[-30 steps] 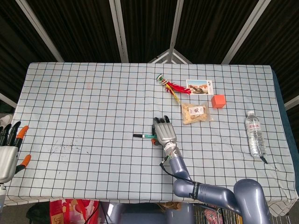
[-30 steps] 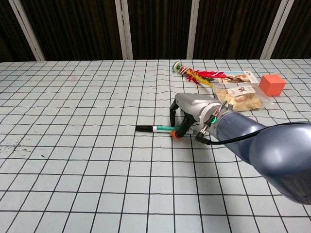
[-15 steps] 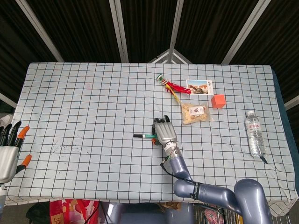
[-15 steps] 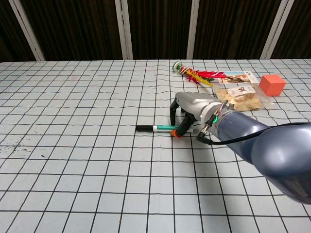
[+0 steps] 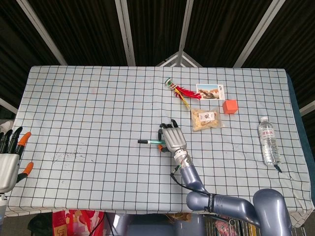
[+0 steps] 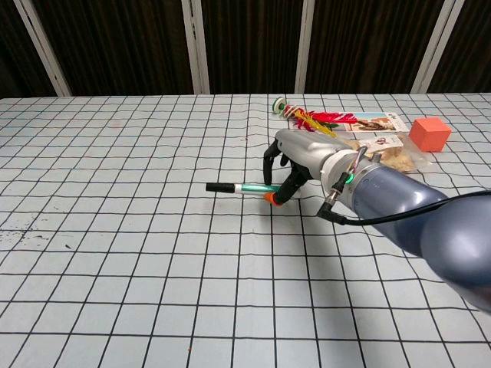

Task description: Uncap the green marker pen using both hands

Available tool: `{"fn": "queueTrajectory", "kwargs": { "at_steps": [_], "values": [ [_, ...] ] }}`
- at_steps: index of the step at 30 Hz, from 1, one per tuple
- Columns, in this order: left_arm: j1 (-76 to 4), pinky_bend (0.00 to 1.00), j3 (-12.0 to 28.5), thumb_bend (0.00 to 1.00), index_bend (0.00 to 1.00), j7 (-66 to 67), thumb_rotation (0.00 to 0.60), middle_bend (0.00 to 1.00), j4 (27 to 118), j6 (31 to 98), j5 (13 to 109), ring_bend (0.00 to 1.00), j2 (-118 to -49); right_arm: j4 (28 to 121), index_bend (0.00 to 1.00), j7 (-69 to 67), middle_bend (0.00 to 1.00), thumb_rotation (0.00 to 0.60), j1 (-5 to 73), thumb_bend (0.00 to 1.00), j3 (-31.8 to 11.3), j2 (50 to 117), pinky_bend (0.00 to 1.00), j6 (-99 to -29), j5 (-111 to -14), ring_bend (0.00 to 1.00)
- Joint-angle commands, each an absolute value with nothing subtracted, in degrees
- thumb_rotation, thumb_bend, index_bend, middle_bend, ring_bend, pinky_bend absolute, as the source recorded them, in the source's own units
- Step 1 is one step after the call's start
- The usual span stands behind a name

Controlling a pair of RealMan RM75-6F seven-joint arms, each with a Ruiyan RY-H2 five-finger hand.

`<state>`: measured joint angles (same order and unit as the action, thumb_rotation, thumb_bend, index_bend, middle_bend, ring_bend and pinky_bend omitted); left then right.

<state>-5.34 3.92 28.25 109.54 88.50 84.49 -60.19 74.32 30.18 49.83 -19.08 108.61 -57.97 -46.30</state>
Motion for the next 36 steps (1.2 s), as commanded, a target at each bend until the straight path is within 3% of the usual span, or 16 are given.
{"fn": "queueTrajectory", "kwargs": {
  "at_steps": [1, 11, 20, 27, 36],
  "values": [
    [-5.8, 0.01, 4.0, 0.38, 0.15, 27.4, 0.6, 0.02, 109.4, 88.4, 85.5, 0.0, -60.6, 79.2, 0.76, 32.0, 0.25, 0.6, 48.7, 0.61, -19.0, 105.1, 0.07, -60.4, -47.1, 0.25],
    [-9.0, 0.01, 5.1, 0.38, 0.18, 26.9, 0.6, 0.09, 114.0, 87.1, 91.4, 0.0, -62.2, 101.4, 0.76, 41.3, 0.25, 0.6, 44.0, 0.61, -17.7, 90.5, 0.07, -70.4, -47.0, 0.25],
    [-12.8, 0.01, 6.9, 0.38, 0.2, 32.4, 0.6, 0.12, 117.9, 83.6, 92.0, 0.0, -67.6, 122.4, 0.76, 46.6, 0.25, 0.6, 41.3, 0.61, -18.4, 79.6, 0.07, -77.4, -45.6, 0.25],
    [-15.1, 0.01, 7.1, 0.38, 0.25, 36.1, 0.6, 0.16, 118.0, 81.5, 92.7, 0.0, -73.1, 129.0, 0.76, 51.6, 0.25, 0.6, 44.3, 0.61, -20.5, 80.1, 0.07, -81.2, -41.6, 0.25],
    [-18.4, 0.01, 9.2, 0.38, 0.34, 37.0, 0.6, 0.23, 113.0, 80.4, 93.0, 0.0, -81.7, 129.5, 0.76, 55.4, 0.25, 0.6, 50.3, 0.62, -22.4, 85.7, 0.07, -83.3, -36.3, 0.25]
  ]
}}
